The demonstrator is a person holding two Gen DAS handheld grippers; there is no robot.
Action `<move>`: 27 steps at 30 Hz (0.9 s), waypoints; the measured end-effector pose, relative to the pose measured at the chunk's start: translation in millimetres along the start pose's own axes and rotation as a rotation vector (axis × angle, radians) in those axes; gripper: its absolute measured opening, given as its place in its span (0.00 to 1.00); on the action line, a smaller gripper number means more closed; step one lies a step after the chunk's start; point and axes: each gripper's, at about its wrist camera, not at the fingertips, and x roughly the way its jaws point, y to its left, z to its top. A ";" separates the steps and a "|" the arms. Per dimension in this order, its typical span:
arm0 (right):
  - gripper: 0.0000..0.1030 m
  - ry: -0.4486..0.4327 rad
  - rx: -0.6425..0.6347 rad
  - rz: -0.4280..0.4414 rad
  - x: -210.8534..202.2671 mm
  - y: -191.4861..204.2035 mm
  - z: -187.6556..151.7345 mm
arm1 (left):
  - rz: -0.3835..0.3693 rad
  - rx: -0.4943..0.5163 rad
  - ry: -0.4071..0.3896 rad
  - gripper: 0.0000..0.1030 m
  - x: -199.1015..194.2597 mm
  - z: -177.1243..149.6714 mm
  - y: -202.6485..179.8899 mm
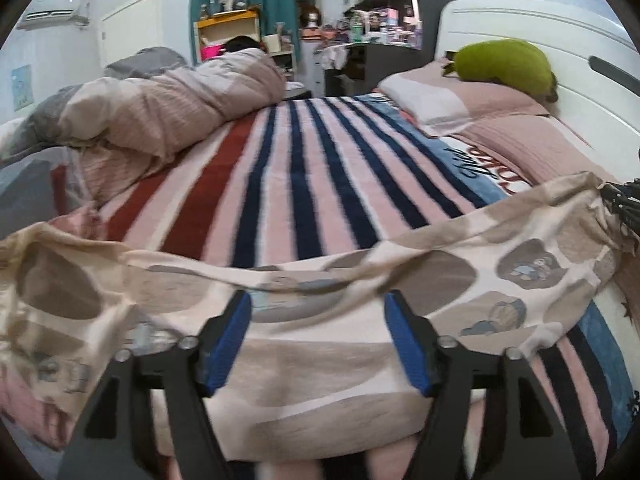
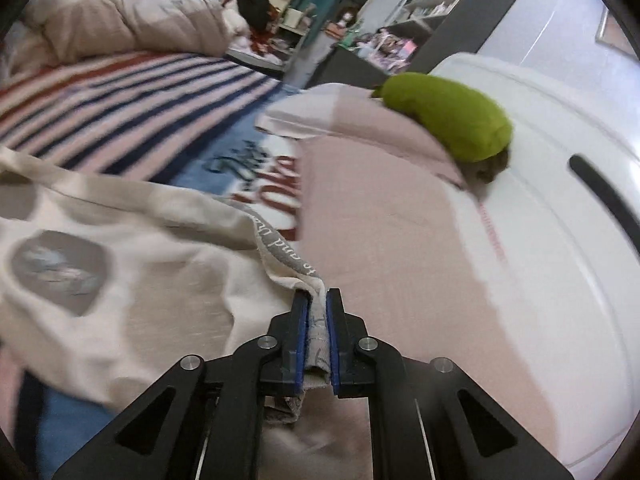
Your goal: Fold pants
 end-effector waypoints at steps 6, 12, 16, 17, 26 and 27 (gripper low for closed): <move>0.55 0.035 0.112 0.083 16.3 -29.0 6.0 | 0.068 -0.106 0.071 0.72 -26.5 -9.2 60.9; 0.81 0.050 0.298 0.318 -10.7 -41.4 -14.4 | 0.151 -0.235 0.111 0.74 -65.7 -28.5 125.0; 0.87 0.088 0.202 0.314 -13.1 -16.3 -32.5 | 0.292 -0.225 0.142 0.75 -71.9 -38.6 159.6; 0.86 0.093 0.171 0.303 -12.4 -9.4 -36.3 | 0.317 -0.228 0.150 0.75 -71.7 -41.2 169.3; 0.76 0.134 0.144 0.268 18.3 22.6 -44.1 | 0.435 -0.226 0.124 0.75 -49.6 -38.3 219.1; 0.62 0.139 0.144 0.274 19.4 25.3 -44.1 | 0.452 -0.212 0.125 0.75 -45.5 -36.5 220.8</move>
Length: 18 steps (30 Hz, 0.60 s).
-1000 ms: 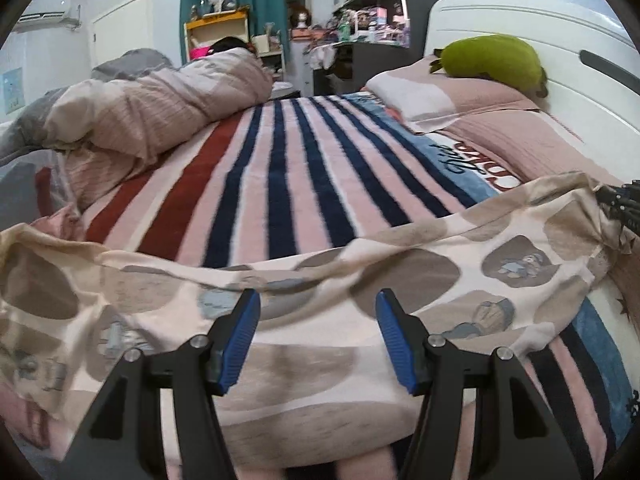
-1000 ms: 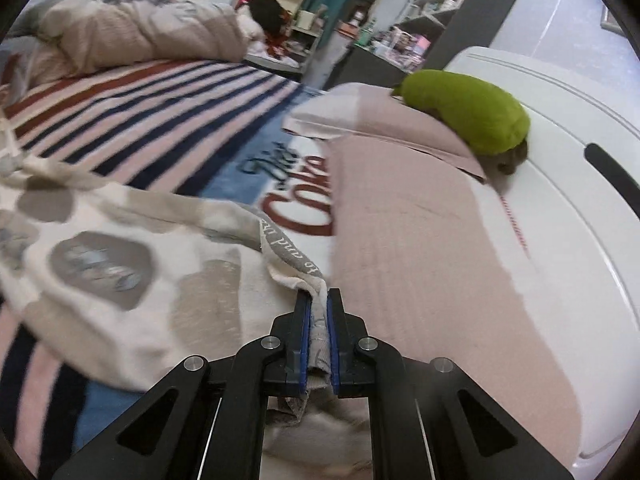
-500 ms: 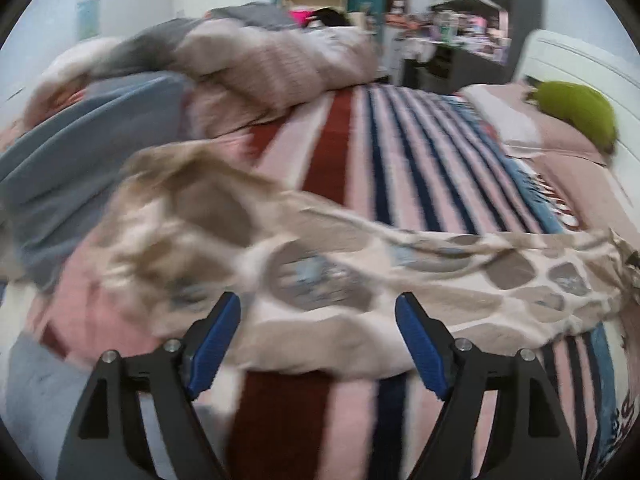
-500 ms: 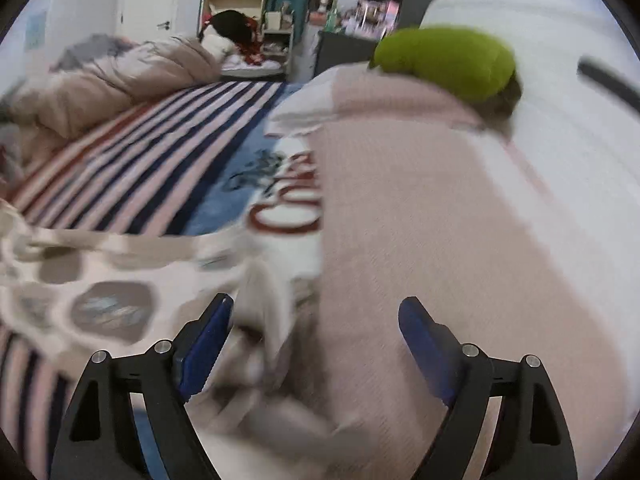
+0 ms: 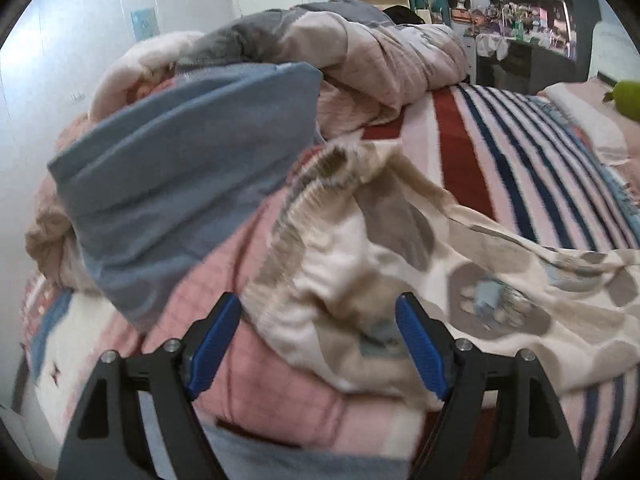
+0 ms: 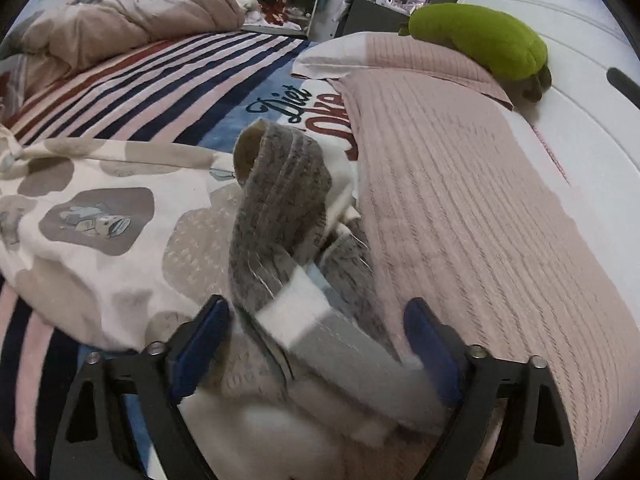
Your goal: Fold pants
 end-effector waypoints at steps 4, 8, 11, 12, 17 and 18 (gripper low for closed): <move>0.30 0.012 -0.016 0.004 5.5 11.5 -2.5 | 0.077 0.052 0.008 0.75 18.7 5.8 -4.4; 0.14 -0.017 -0.021 -0.020 -1.7 21.0 -3.1 | 0.027 0.013 0.030 0.74 30.3 4.8 2.4; 0.11 -0.053 -0.030 -0.043 -11.4 25.8 -1.1 | -0.030 -0.009 0.031 0.38 33.7 0.9 3.1; 0.10 -0.064 -0.024 -0.047 -16.9 24.5 -1.9 | -0.041 -0.003 0.032 0.33 33.3 -0.6 1.3; 0.09 -0.118 -0.002 -0.053 -37.9 21.2 3.4 | -0.093 0.022 -0.012 0.21 19.2 -4.3 -5.9; 0.09 -0.126 -0.006 -0.057 -42.6 21.8 3.9 | -0.095 0.020 -0.025 0.21 14.2 -3.6 -4.3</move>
